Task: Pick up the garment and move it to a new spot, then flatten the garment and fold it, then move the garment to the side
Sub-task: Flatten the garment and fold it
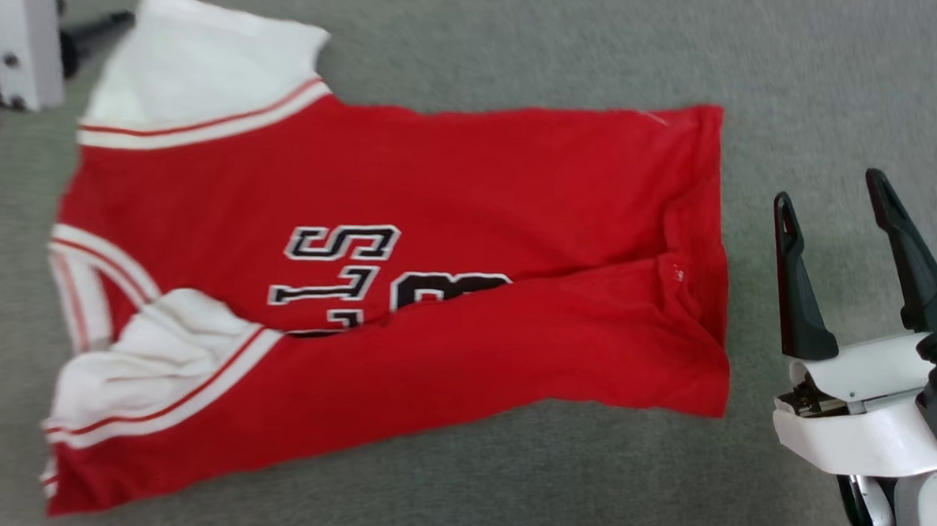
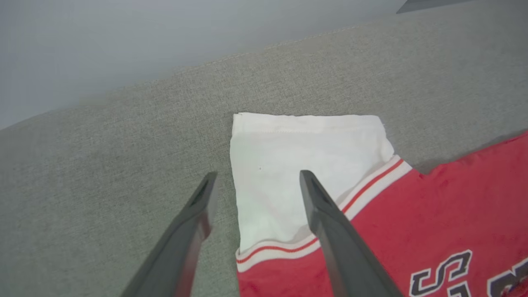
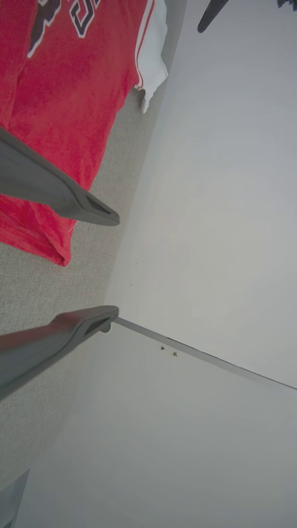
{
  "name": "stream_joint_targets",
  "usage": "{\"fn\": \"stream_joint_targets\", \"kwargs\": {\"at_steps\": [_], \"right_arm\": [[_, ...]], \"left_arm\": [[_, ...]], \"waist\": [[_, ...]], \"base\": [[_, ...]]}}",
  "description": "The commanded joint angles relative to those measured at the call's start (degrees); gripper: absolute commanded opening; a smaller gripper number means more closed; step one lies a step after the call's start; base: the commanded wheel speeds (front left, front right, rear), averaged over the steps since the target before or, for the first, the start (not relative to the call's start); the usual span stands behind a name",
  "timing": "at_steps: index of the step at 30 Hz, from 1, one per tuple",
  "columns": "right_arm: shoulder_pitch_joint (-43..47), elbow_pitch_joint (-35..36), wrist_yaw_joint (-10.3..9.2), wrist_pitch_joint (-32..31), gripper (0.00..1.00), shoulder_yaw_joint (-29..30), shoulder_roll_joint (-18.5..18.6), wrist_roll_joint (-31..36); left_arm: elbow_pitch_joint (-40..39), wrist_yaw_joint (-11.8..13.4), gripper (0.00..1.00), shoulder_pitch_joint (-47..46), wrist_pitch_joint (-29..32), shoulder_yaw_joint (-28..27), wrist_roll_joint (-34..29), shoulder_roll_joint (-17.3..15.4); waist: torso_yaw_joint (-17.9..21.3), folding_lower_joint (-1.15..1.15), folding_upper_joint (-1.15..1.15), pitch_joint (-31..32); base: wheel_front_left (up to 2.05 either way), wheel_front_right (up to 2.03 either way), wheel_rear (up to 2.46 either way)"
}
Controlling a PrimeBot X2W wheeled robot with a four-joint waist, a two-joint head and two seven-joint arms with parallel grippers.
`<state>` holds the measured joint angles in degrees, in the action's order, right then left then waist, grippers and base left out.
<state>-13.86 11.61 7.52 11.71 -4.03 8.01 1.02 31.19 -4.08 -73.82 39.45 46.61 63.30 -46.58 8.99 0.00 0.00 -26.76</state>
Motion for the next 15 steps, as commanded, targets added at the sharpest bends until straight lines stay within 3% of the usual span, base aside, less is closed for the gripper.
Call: {"fn": "stream_joint_targets", "kwargs": {"at_steps": [1, 8, 15], "right_arm": [[-1.2, 0.5, -0.07, 0.5, 1.0, -0.1, -0.5, 0.0], [-2.4, 1.5, -0.07, 1.5, 1.0, -1.5, -1.5, -0.4], [-3.1, 0.8, -0.07, 2.0, 1.0, -1.9, -2.0, -1.7]], "left_arm": [[0.5, -0.5, 1.0, -1.7, 0.7, 0.3, -0.8, -0.1], [5.5, -1.3, 1.0, -7.8, 6.1, 1.5, -2.0, 0.4], [10.8, 0.2, 1.0, -9.5, 11.5, 3.3, -2.5, 1.6]], "waist": [[4.7, 0.0, 0.0, -5.7], [6.3, 0.0, 0.0, -9.6], [6.8, 0.0, 0.0, -10.8]], "base": [[0.0, 0.0, 0.0], [0.0, 0.0, 0.0], [0.0, 0.0, 0.0]]}}
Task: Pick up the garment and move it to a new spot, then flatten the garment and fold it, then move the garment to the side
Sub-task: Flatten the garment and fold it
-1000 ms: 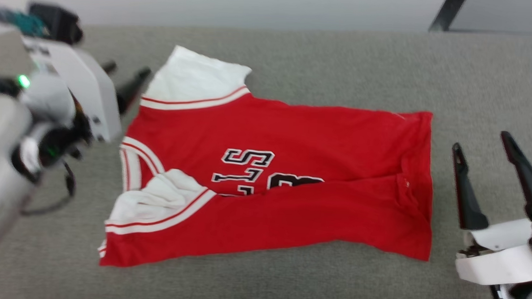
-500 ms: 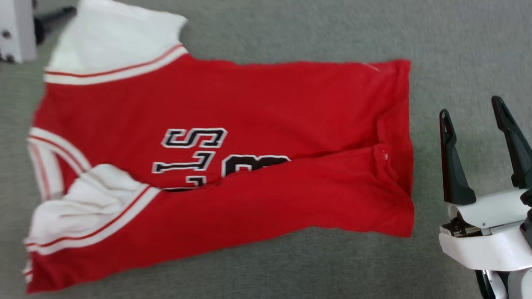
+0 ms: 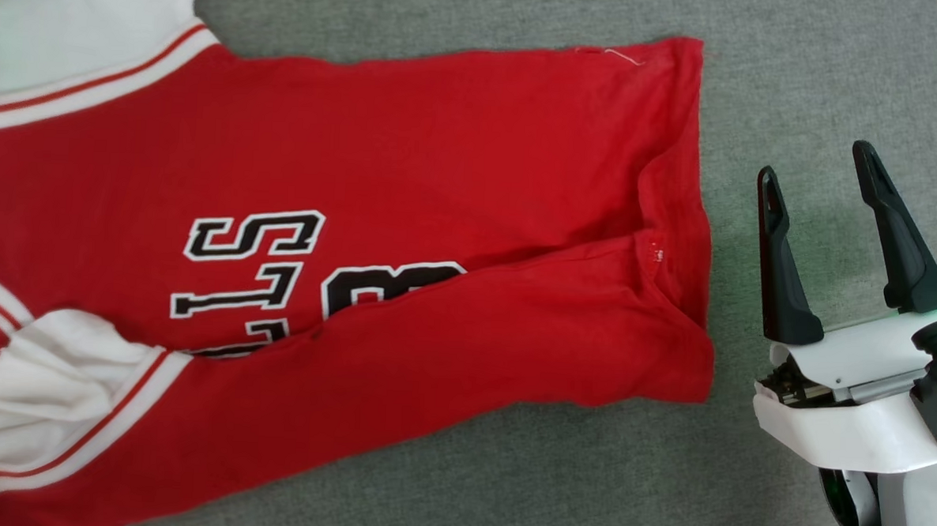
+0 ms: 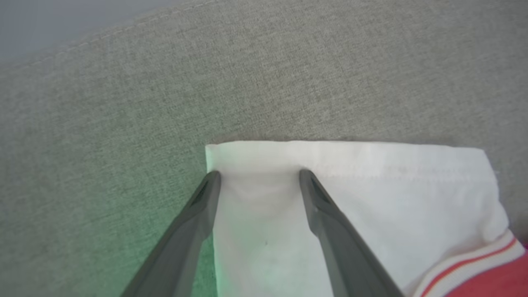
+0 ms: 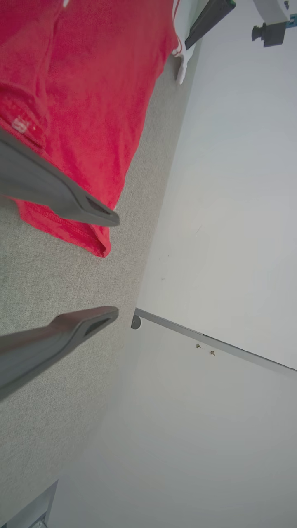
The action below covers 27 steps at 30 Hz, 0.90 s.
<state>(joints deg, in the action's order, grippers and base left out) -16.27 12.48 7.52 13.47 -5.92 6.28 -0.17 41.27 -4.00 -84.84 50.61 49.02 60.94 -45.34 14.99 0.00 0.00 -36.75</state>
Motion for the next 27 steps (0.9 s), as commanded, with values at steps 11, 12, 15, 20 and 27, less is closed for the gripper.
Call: {"fn": "stream_joint_targets", "kwargs": {"at_steps": [11, 12, 15, 20, 27], "right_arm": [[-2.0, 1.0, -0.07, -1.1, 1.0, 0.3, -0.3, -2.7], [-2.0, 1.2, -0.07, -1.3, 1.0, 0.3, -0.2, -2.8], [-2.1, 1.7, -0.07, -2.2, 1.0, 0.6, -0.2, -3.6], [-2.3, 2.4, -0.07, -6.3, 1.0, 1.0, -0.5, -7.1], [-7.3, 3.5, -0.06, -25.0, 1.0, 1.5, 2.1, -14.3]], "left_arm": [[7.9, 5.0, 1.0, 3.6, 8.0, 4.7, -2.0, 1.2], [8.3, 5.3, 0.97, 4.1, 8.5, 4.5, -1.4, 1.6], [9.5, 7.3, 0.0, 5.0, 10.9, 3.9, 0.2, 2.3], [6.6, 5.8, 0.0, 3.1, 7.9, 3.3, -0.1, 3.1], [5.7, 4.7, 0.0, 2.7, 5.2, 2.5, 1.2, 6.8]], "waist": [[1.4, 0.0, 0.0, -1.3], [1.4, 0.0, 0.0, -1.3], [1.2, 0.0, 0.0, -1.3], [0.1, 0.0, 0.0, -0.8], [-3.2, 0.0, 0.0, 0.8]], "base": [[0.0, 0.0, 0.0], [0.0, 0.0, 0.0], [0.0, 0.0, 0.0], [0.0, 0.0, 0.0], [0.0, 0.0, 0.0]]}}
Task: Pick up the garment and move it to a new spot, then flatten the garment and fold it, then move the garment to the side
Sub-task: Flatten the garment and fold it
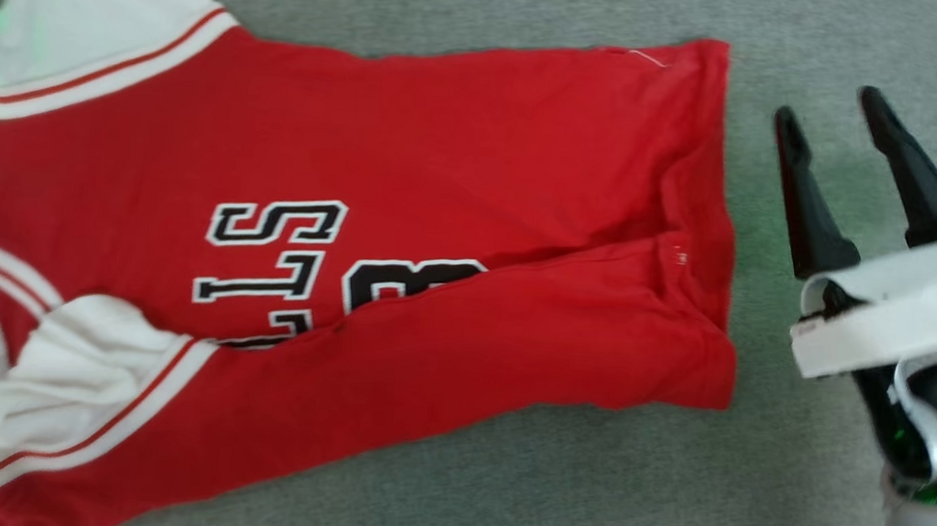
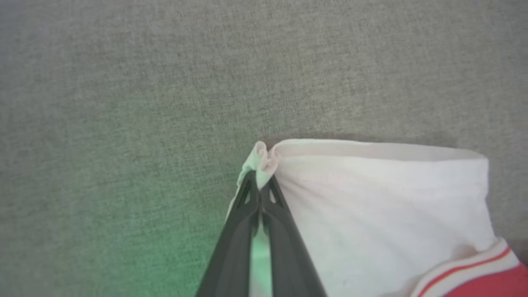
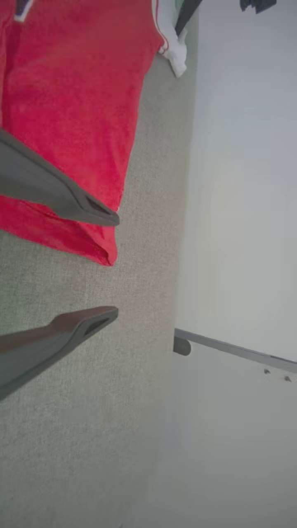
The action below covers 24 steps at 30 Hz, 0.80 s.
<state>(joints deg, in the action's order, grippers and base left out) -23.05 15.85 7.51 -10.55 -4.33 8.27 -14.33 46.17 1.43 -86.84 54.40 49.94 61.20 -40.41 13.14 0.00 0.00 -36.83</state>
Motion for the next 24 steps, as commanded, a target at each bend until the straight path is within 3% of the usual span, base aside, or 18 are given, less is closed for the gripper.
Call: {"fn": "stream_joint_targets", "kwargs": {"at_steps": [1, 10, 17, 18, 19, 20, 21, 24], "right_arm": [[-1.7, -0.2, -0.06, -5.3, 1.0, 0.5, 0.8, -1.0], [-13.8, -5.9, -0.06, -36.6, 1.0, 0.9, 4.1, -2.0], [-19.0, -14.3, -0.06, -54.9, 1.0, 1.7, 2.7, -2.6], [-19.5, -15.0, -0.06, -56.7, 0.96, 0.9, 3.5, -2.0], [-20.0, -15.7, -0.06, -57.9, 0.25, 0.8, 3.5, -2.1], [-20.0, -15.7, -0.06, -57.9, 0.25, 0.8, 3.5, -2.1], [-20.5, -16.2, -0.06, -58.9, 0.0, 0.9, 3.1, -2.6], [-21.5, -16.9, -0.06, -61.4, 0.0, 0.5, 3.8, -2.2]], "left_arm": [[0.8, -0.8, 0.0, 4.8, 1.0, 1.5, 1.0, 2.6], [1.9, -2.7, 0.0, 2.7, -1.3, 1.7, 1.5, 8.8], [4.4, -4.3, 0.0, 1.3, -2.8, 1.9, 1.6, 12.3], [4.9, -4.7, 0.0, 1.2, -3.0, 2.0, 1.7, 12.7], [5.4, -4.9, 0.0, 1.0, -3.1, 2.1, 1.6, 12.9], [5.4, -4.9, 0.0, 1.0, -3.1, 2.1, 1.6, 12.9], [5.9, -5.1, 0.0, 1.0, -3.3, 2.2, 1.5, 13.1], [7.3, -5.9, 0.0, 0.9, -4.3, 2.1, 1.6, 13.7]], "waist": [[-1.9, 0.0, 0.0, 1.1], [-7.3, 0.0, 0.0, 1.0], [-9.3, 0.0, 0.0, 0.2], [-9.5, 0.0, 0.0, 0.2], [-9.7, 0.0, 0.0, 0.1], [-9.7, 0.0, 0.0, 0.1], [-9.7, 0.0, 0.0, 0.1], [-9.9, 0.0, 0.0, 0.4]], "base": [[0.0, 0.0, 0.0], [0.0, 0.0, 0.0], [0.0, 0.0, 0.0], [0.0, 0.0, 0.0], [0.0, 0.0, 0.0], [0.0, 0.0, 0.0], [0.0, 0.0, 0.0], [0.0, 0.0, 0.0]]}}
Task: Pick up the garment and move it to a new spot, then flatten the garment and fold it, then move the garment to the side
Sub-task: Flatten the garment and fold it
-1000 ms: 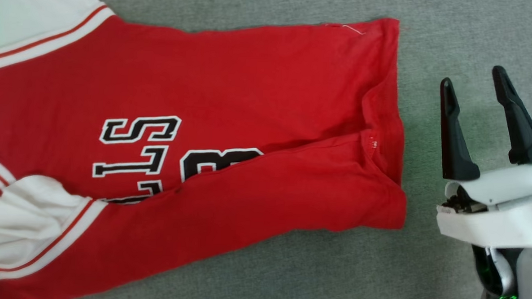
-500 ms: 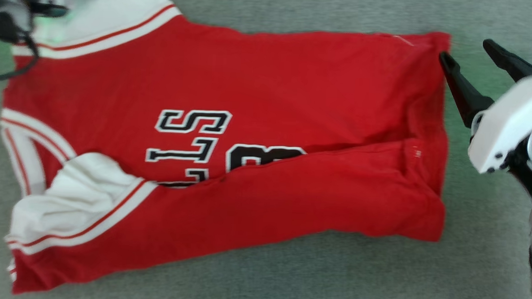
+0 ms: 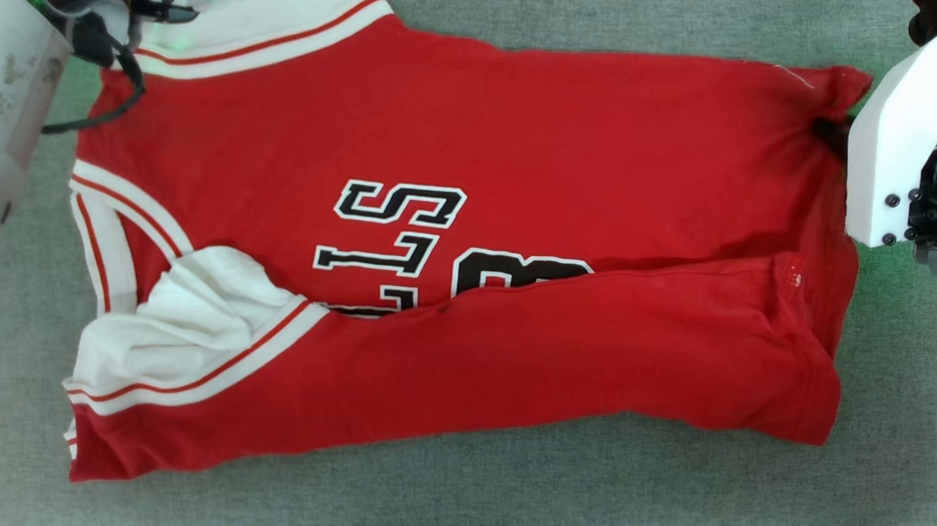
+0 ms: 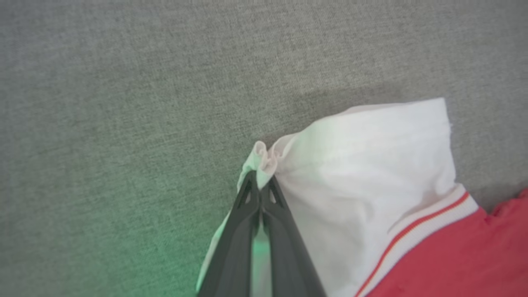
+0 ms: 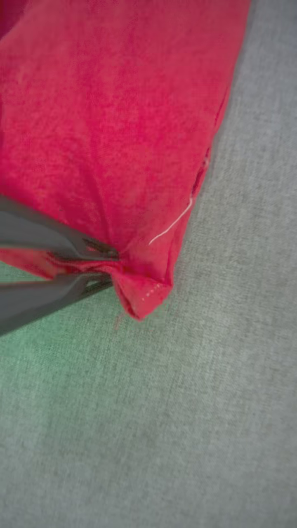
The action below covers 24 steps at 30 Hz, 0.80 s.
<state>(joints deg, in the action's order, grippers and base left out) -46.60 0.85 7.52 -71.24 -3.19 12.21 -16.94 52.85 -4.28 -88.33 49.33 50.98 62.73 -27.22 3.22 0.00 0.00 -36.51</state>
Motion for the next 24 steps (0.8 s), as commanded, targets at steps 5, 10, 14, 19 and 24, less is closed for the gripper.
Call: {"fn": "stream_joint_targets", "kwargs": {"at_steps": [5, 10, 14, 19, 24], "right_arm": [[0.6, -2.0, -0.07, 0.3, 0.0, 0.6, -0.4, -0.2], [0.6, -1.6, -0.07, 3.3, 0.0, 1.5, 0.0, -0.7], [2.2, -1.4, -0.07, 5.2, 0.0, 0.9, 1.8, -2.4], [6.0, -0.6, -0.07, 8.6, 0.0, 1.1, 4.3, -4.5], [11.5, 0.6, -0.07, 10.2, 0.0, 1.8, 6.3, -6.8]], "left_arm": [[2.7, -1.3, 0.0, 1.1, -2.0, -0.4, 1.0, 0.7], [3.8, -2.4, 0.0, -0.3, -4.3, -1.9, 2.5, 1.2], [3.1, -2.9, 0.0, -0.2, -5.0, -1.9, 3.3, 1.0], [0.4, -3.2, 0.0, 1.5, -5.2, -1.3, 3.8, 0.0], [-3.6, -3.3, 0.0, 4.5, -3.7, -0.6, 5.1, -1.3]], "waist": [[-0.7, 0.0, 0.0, 1.3], [-2.1, 0.0, 0.0, 4.2], [-3.6, 0.0, 0.0, 7.6], [-5.9, 0.0, 0.0, 12.7], [-8.2, 0.0, 0.0, 18.2]], "base": [[0.0, 0.0, 0.0], [0.0, 0.0, 0.0], [0.0, 0.0, 0.0], [0.0, 0.0, 0.0], [0.0, 0.0, 0.0]]}}
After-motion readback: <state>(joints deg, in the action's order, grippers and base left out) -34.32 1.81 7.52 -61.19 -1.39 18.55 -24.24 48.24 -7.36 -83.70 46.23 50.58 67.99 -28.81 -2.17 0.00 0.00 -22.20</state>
